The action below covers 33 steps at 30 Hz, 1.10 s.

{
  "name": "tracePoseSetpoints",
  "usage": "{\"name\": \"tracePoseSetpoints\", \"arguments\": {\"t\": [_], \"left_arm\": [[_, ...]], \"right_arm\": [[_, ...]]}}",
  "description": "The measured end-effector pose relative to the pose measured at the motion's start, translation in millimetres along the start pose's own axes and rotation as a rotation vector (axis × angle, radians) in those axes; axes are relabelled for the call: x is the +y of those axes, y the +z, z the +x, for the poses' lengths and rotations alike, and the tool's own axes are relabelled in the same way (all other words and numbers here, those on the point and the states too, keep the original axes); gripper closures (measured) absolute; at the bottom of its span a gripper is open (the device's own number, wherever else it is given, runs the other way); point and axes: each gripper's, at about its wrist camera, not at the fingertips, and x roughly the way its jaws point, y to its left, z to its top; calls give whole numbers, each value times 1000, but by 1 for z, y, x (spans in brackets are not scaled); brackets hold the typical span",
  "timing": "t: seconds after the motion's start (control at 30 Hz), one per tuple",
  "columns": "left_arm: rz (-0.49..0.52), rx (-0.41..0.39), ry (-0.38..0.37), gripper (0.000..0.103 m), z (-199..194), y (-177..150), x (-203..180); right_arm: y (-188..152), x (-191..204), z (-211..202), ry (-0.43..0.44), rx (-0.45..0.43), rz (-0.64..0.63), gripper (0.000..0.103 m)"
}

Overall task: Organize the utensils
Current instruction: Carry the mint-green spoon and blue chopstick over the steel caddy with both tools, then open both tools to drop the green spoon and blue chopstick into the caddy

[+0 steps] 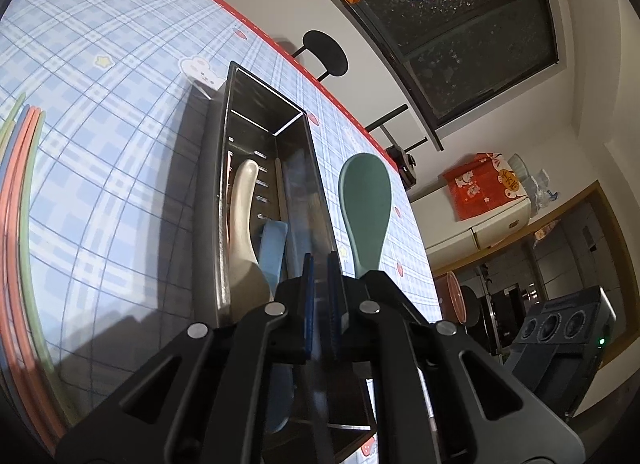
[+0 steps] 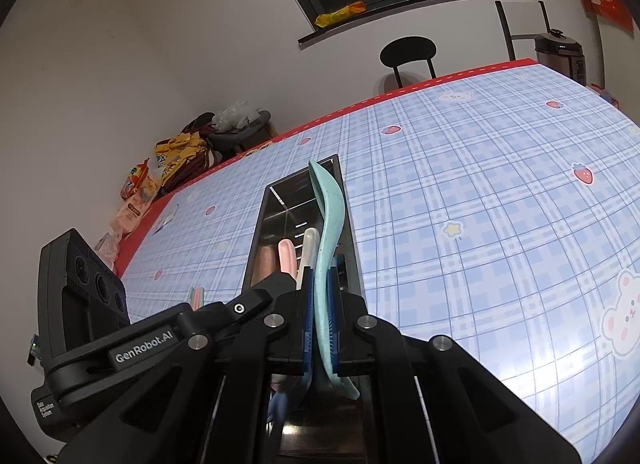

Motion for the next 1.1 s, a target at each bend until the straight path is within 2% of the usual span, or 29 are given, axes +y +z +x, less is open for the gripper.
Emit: {"name": "tracePoseSetpoints", "arguments": {"t": [0.13, 0.3, 0.37, 0.5, 0.57, 0.6, 0.63, 0.73, 0.8, 0.87, 0.97, 1.1], "left_arm": [[14, -28, 9, 89, -11, 8, 3], [58, -84, 56, 83, -33, 23, 3], [69, -107, 83, 79, -42, 29, 7], [93, -132, 129, 73, -57, 36, 14], [119, -153, 161, 65, -67, 38, 17], [129, -161, 174, 63, -71, 39, 19], [141, -168, 189, 58, -76, 40, 20], [178, -191, 238, 45, -91, 42, 26], [202, -215, 278, 33, -105, 43, 30], [217, -247, 323, 12, -120, 43, 36], [229, -269, 363, 6, -136, 46, 43], [268, -255, 454, 6, -151, 48, 58]], "right_arm": [[-1, 1, 1, -1, 4, -4, 96], [-1, 4, 2, -8, 3, -18, 95], [-2, 5, 3, -5, 6, -21, 92], [-2, 7, 0, -2, -10, -26, 67], [-2, 10, -2, 1, -24, -35, 56], [-2, 11, -3, -2, -28, -40, 45], [-2, 13, -3, -13, -33, -48, 36], [-3, 18, -2, -53, -33, -73, 19], [-5, 23, 0, -85, -32, -93, 8], [-7, 28, 2, -116, -33, -114, 6], [-11, 39, 7, -165, -27, -162, 6], [-19, 61, 9, -202, -50, -252, 6]]}}
